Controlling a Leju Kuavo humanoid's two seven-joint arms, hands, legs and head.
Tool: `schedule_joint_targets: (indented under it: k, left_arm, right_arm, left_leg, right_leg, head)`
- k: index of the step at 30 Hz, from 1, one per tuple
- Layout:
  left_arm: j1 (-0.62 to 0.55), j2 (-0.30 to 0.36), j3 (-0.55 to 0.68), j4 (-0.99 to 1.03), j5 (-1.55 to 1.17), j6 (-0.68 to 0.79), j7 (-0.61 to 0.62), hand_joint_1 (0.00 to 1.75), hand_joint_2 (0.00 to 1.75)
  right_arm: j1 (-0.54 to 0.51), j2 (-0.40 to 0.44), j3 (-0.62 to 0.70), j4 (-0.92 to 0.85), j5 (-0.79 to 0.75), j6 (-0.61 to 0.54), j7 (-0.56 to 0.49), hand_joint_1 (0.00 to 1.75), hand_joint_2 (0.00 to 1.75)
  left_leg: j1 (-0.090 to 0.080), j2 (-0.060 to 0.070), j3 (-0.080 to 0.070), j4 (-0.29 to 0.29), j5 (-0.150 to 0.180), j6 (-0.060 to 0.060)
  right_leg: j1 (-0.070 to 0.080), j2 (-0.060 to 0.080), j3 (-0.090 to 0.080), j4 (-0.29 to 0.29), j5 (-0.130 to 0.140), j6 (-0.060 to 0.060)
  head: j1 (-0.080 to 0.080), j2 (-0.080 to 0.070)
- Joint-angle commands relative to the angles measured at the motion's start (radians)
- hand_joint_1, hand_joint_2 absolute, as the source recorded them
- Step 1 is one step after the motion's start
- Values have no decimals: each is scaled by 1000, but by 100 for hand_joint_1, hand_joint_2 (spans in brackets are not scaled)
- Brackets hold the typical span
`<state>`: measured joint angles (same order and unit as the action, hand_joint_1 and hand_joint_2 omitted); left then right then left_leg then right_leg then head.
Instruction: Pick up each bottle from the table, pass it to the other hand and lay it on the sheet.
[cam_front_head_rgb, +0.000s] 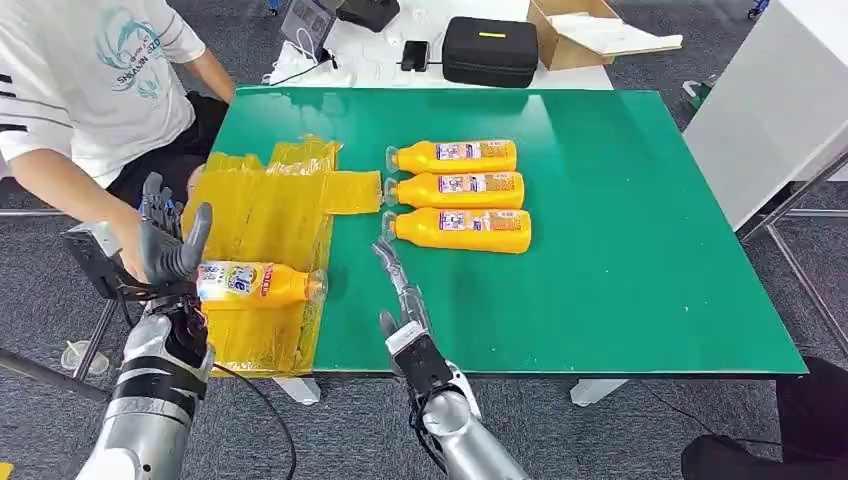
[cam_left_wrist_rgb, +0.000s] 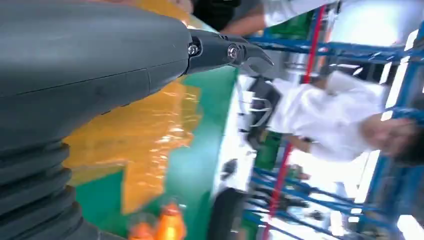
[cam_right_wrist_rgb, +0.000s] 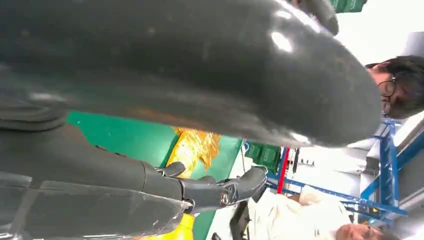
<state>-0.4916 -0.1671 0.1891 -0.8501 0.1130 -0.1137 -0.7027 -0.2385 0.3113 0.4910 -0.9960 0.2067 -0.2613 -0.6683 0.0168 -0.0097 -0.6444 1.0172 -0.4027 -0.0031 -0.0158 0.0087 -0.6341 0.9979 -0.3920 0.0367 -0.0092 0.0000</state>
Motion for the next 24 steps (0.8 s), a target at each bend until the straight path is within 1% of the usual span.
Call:
schedule_joint_targets:
  k: [1, 3, 4, 5, 6, 7, 8, 9, 10, 11, 13, 15, 17, 19, 22, 24]
  left_arm:
    - [26, -78, 116, -195, -44, 35, 5, 0, 175]
    - [57, -87, 102, -262, -65, 65, 5, 0, 175]
    - [70, -92, 95, -277, -70, 81, 5, 0, 175]
    - [90, -96, 86, -297, -71, 88, 5, 0, 175]
    - [114, -101, 78, -309, -72, 96, 5, 0, 175]
    - [135, -103, 68, -320, -73, 102, 5, 0, 175]
    - [156, -107, 65, -326, -58, 92, 5, 0, 175]
    - [172, -110, 64, -338, -55, 97, 5, 0, 175]
    - [202, -104, 40, -327, -16, 84, 5, 0, 175]
    - [227, -114, 44, -339, -30, 85, 5, 0, 175]
    - [247, -119, 44, -327, -23, 71, 5, 0, 175]
    - [277, -125, 28, -338, -36, 69, 5, 0, 175]
    - [290, -125, 15, -340, -48, 70, 5, 0, 175]
    - [290, -125, 15, -340, -48, 70, 5, 0, 175]
    - [301, -121, -13, -338, -67, 93, 5, 0, 175]
    - [309, -119, -25, -329, -69, 96, 5, 0, 175]
  right_arm:
    - [-1, -24, -19, 24, 15, -19, -11, 0, 0]
    - [10, -40, -28, -2, 27, -34, -11, 0, 0]
    - [16, -52, -39, -16, 32, -48, -8, 0, 0]
    - [26, -64, -55, -39, 30, -57, -5, 0, 175]
    - [39, -79, -84, -72, 28, -82, -7, 0, 175]
    - [50, -93, -113, -103, 22, -96, -7, 0, 175]
    - [65, -103, -148, -141, 12, -112, -9, 0, 175]
    - [76, -109, -174, -169, 9, -127, -12, 0, 175]
    - [96, -119, -237, -221, -5, -171, -10, 0, 175]
    - [109, -121, -296, -255, -11, -180, -12, 0, 175]
    - [120, -124, -357, -280, -29, -211, -19, 0, 175]
    - [128, -109, -435, -295, -45, -231, -30, 0, 175]
    - [128, -107, -458, -285, -58, -228, -30, 0, 175]
    - [128, -107, -458, -285, -58, -228, -30, 0, 175]
    - [126, -100, -471, -271, -64, -236, -30, 0, 175]
    - [121, -100, -475, -256, -62, -238, -30, 0, 175]
  left_leg:
    - [1, 1, 4, 1, -2, 2]
    - [0, 0, 1, 0, -1, 1]
    - [0, 0, 2, 0, -1, 1]
    - [0, 0, 2, 0, -1, 1]
    - [0, -1, 1, 0, -1, 1]
    - [1, 0, 5, 0, -2, 2]
    - [0, -1, 2, -1, -1, 1]
    - [0, -2, 3, -1, -1, 2]
    - [-1, -2, 3, -1, -1, 1]
    - [-1, -2, 4, -1, -2, 2]
    - [-2, -2, 2, -1, -1, 1]
    - [-2, -3, 3, -1, -2, 2]
    - [-2, -2, 1, -1, -2, 2]
    - [-2, -2, 4, 0, -3, 2]
    - [-2, -1, 1, 0, -3, 2]
    - [-1, 0, 6, 0, -4, 2]
  right_leg:
    - [1, -1, 5, -1, -1, -1]
    - [0, -1, 2, -1, -1, -1]
    - [1, -2, 3, -1, -1, -1]
    - [0, -1, 3, -1, -1, -1]
    - [0, -1, 2, -1, 0, -1]
    - [2, -2, 7, -2, -2, -2]
    - [0, -2, 3, -2, -1, 0]
    - [0, -3, 5, -2, -1, -1]
    - [-1, -3, 4, -2, -1, 0]
    - [0, -3, 6, -2, -2, -1]
    - [-1, -3, 3, -1, -1, 0]
    - [-1, -4, 5, -2, -2, 0]
    - [-2, -2, 2, -1, -1, 0]
    - [-1, -4, 5, -2, -2, -1]
    - [-1, -2, 2, -1, -1, 0]
    - [0, -2, 7, -2, -3, -2]
  head:
    - [0, 0]
    - [0, 0]
    - [0, 0]
    - [0, 0]
    - [0, 0]
    - [0, 0]
    - [0, 0]
    - [0, 0]
    - [0, 0]
    - [0, 0]
    - [0, 0]
    - [0, 0]
    - [0, 0]
    - [0, 0]
    - [0, 0]
    - [-1, 0]
